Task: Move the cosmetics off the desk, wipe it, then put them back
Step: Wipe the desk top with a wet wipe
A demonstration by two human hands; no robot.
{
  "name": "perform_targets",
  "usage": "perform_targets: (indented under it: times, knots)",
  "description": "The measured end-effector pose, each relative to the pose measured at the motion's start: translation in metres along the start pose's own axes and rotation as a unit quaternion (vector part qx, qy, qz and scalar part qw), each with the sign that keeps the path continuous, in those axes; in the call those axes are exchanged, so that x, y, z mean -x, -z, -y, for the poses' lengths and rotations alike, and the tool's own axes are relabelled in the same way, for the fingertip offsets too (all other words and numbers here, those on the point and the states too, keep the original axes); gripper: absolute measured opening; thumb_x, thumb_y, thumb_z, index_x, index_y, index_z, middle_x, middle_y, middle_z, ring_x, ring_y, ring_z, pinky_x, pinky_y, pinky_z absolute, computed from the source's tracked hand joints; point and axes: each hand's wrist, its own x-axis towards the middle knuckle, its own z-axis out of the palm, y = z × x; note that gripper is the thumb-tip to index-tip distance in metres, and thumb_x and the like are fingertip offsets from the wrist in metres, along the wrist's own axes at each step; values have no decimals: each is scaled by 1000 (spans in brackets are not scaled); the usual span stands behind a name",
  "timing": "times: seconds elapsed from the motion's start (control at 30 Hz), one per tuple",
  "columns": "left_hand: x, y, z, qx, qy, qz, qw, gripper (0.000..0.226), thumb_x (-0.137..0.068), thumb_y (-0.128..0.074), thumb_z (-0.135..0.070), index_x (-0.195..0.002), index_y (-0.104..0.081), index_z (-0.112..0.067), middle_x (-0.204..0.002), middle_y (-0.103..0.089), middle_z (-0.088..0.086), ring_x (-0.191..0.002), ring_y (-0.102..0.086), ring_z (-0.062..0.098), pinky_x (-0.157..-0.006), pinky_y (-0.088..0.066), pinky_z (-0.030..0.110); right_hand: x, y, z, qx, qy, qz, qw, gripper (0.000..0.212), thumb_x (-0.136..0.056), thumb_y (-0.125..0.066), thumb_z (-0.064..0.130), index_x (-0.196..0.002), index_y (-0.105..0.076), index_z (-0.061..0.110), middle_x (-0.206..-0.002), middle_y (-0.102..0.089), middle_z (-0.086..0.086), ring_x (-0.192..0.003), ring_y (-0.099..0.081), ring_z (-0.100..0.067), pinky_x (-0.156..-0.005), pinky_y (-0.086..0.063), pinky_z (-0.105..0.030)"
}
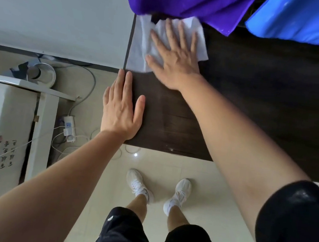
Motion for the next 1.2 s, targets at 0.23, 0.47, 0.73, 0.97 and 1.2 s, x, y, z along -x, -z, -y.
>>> perform_targets:
  times: [0.23, 0.47, 0.73, 0.97, 1.2]
  knots:
    - [1, 3, -3, 1, 1, -12, 1000, 72, -100, -22, -52, -156, -20, -7, -163, -19, 15, -146, -25, 33, -120, -18, 47, 93, -18, -56, 23, 95, 31, 995, 74, -95, -14, 72, -159, 4, 40, -168, 15, 0, -153, 19, -21, -123, 8, -53]
    - [2, 2, -5, 6, 2, -25, 1000, 68, -101, -24, -46, -155, -23, -4, -162, -21, 17, -146, -26, 34, -119, -20, 49, 27, 5, -53, 15, 89, 32, 995, 76, -96, -16, 69, -160, 6, 33, -168, 15, -4, -154, 18, -25, -124, 9, -47]
    - [1, -2, -1, -8, -4, -45, 999, 66, -101, -29, -47, -153, -29, -6, -160, -26, 18, -145, -29, 34, -118, -23, 50, -31, 11, 25, 21, 129, 23, 991, 72, -97, -19, 66, -160, -2, 35, -169, 8, -4, -155, 12, -27, -123, 6, -55]
    - [1, -3, 0, -41, -11, -39, 998, 64, -100, -35, -48, -151, -36, -10, -161, -24, 19, -143, -31, 37, -118, -22, 50, 51, -3, -91, 1, 6, 1, 1000, 74, -92, -17, 78, -156, -1, 47, -169, 10, 0, -154, 13, -27, -121, 7, -60]
    - [-2, -8, 4, -38, -9, -48, 998, 62, -101, -32, -48, -151, -35, -12, -161, -24, 16, -141, -33, 36, -117, -25, 51, 57, -11, -107, -8, -155, -34, 987, 77, -89, -2, 80, -156, 7, 44, -168, 14, -6, -152, 16, -37, -118, 8, -66]
